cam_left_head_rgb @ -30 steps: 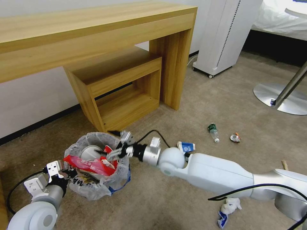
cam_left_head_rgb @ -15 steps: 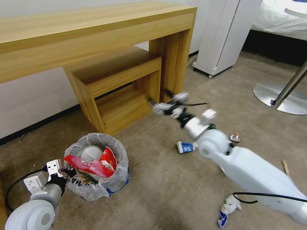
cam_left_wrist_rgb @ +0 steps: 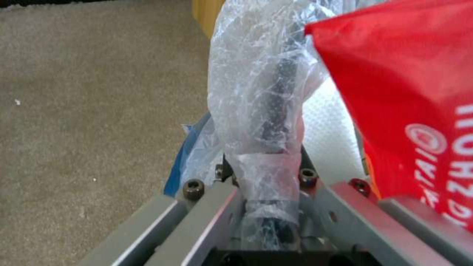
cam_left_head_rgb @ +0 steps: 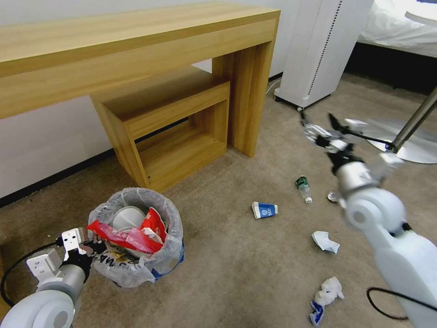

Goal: Pick up the trash bin and place the garbage on the floor into it.

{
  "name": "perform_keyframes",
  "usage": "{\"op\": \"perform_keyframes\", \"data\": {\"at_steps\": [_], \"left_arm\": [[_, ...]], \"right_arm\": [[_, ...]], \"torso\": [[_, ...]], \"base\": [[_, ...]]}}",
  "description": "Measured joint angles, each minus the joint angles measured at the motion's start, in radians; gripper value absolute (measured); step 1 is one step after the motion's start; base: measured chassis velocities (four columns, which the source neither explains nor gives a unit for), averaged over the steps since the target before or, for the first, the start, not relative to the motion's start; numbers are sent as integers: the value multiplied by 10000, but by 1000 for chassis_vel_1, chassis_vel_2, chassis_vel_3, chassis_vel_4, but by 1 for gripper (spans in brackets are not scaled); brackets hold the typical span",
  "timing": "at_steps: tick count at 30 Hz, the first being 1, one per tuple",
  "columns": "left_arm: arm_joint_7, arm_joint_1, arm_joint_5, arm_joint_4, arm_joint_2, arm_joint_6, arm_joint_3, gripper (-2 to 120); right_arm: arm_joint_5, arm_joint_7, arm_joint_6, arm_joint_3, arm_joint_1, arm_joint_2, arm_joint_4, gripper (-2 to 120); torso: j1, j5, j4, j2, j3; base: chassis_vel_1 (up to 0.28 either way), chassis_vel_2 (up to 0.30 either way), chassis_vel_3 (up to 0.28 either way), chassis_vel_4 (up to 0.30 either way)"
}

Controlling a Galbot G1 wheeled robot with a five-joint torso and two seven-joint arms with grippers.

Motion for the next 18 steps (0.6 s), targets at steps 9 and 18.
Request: {"op": "perform_keyframes", "data": {"at_steps": [9,18], "left_arm": [[115,-16,29,191,162,-64,145,1],[197,3,-32,159,454,-112,183,1]], "right_arm": [[-2019,367,-20,27,-1860,711,26,100],[-2448,-300,1145,-269,-2087,1045,-705,100]], "torso": [[0,-1,1,0,0],[0,-2,3,0,1]], "base": [[0,0,0,0],[0,0,0,0]]}}
